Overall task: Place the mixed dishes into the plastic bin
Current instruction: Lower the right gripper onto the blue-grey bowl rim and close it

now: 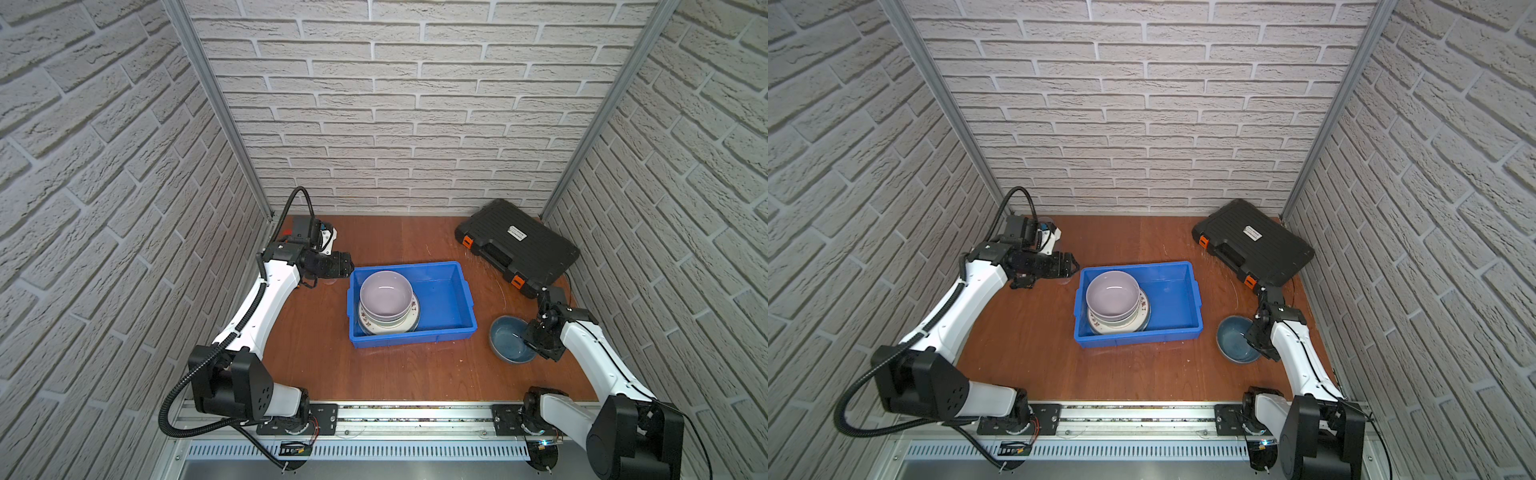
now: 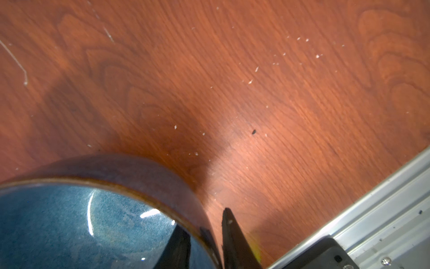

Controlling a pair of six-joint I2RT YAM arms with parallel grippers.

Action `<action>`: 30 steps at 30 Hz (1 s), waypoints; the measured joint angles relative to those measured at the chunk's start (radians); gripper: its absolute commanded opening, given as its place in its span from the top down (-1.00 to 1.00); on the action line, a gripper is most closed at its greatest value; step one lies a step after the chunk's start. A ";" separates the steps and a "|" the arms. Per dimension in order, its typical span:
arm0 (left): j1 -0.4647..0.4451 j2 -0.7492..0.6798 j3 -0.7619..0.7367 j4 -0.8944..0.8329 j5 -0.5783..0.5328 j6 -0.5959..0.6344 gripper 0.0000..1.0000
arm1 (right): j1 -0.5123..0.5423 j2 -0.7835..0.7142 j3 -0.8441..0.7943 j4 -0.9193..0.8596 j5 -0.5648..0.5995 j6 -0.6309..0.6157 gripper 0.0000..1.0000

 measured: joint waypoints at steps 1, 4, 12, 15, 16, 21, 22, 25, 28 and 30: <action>0.000 0.002 0.000 0.000 0.001 -0.002 -0.69 | 0.000 0.000 0.000 0.003 -0.012 -0.001 0.53; 0.000 0.007 0.000 0.000 0.005 -0.005 -0.68 | 0.000 0.000 0.000 0.020 -0.041 -0.004 0.45; 0.000 0.007 0.000 0.000 0.012 -0.022 -0.68 | 0.001 0.034 -0.002 0.062 -0.074 -0.026 0.51; 0.000 0.007 0.000 0.000 0.011 -0.027 -0.68 | 0.001 0.047 -0.003 0.072 -0.088 -0.037 0.60; 0.000 0.007 0.000 0.000 0.011 -0.029 -0.68 | 0.001 0.048 -0.003 0.072 -0.097 -0.040 0.64; 0.000 0.007 0.000 -0.001 0.007 -0.038 -0.68 | 0.006 0.047 0.004 0.074 -0.126 -0.063 0.80; 0.000 0.007 0.000 -0.001 0.006 -0.041 -0.68 | 0.006 0.047 0.014 0.076 -0.126 -0.071 0.81; 0.000 0.007 0.000 -0.001 0.004 -0.048 -0.68 | 0.007 0.048 0.028 0.074 -0.116 -0.085 0.84; 0.000 0.006 -0.002 -0.001 0.002 -0.050 -0.68 | 0.007 0.050 0.040 0.063 -0.102 -0.091 0.86; 0.000 0.006 -0.002 -0.003 -0.002 -0.050 -0.68 | 0.007 0.051 0.054 0.052 -0.087 -0.097 0.88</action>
